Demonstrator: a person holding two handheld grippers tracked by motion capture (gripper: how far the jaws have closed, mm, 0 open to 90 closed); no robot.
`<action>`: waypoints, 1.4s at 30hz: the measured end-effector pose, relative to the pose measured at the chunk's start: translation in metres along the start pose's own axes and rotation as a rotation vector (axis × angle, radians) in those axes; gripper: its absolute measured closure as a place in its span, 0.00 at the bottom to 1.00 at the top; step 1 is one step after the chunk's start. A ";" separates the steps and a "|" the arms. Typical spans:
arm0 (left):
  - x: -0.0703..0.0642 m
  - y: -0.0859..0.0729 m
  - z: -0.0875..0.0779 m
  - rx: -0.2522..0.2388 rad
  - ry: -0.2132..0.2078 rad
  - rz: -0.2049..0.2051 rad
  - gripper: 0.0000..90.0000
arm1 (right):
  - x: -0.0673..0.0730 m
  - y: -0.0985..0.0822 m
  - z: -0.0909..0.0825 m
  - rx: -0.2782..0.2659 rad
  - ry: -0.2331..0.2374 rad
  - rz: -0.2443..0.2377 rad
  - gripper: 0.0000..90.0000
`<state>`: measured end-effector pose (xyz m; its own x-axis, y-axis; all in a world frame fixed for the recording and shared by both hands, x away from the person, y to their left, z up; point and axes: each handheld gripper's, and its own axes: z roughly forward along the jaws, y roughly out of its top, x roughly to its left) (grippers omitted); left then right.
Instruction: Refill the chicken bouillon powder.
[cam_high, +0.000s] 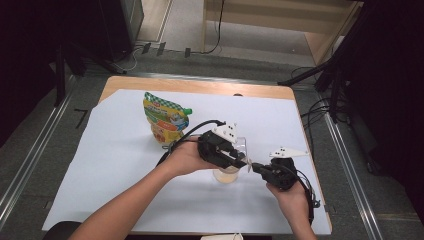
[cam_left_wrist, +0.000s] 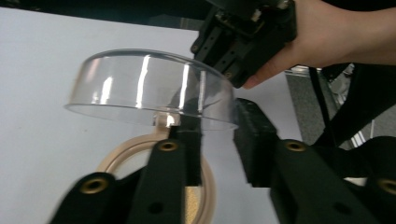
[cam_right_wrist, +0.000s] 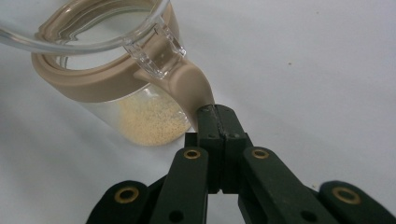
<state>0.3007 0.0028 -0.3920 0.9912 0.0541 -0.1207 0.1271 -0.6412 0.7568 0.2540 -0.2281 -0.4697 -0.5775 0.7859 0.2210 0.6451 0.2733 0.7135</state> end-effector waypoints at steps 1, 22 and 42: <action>-0.001 0.001 0.000 0.000 -0.002 0.001 0.87 | 0.000 0.000 0.000 0.000 0.000 0.000 1.00; -0.003 0.009 0.008 0.001 -0.044 -0.037 0.95 | 0.000 -0.001 -0.001 0.001 0.008 0.008 1.00; 0.005 -0.015 -0.037 -0.029 0.017 -0.163 0.56 | 0.012 -0.005 -0.005 0.013 0.060 -0.021 1.00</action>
<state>0.3053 0.0414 -0.3804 0.9579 0.1689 -0.2323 0.2869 -0.6005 0.7464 0.2408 -0.2228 -0.4672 -0.6195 0.7454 0.2463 0.6391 0.2966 0.7097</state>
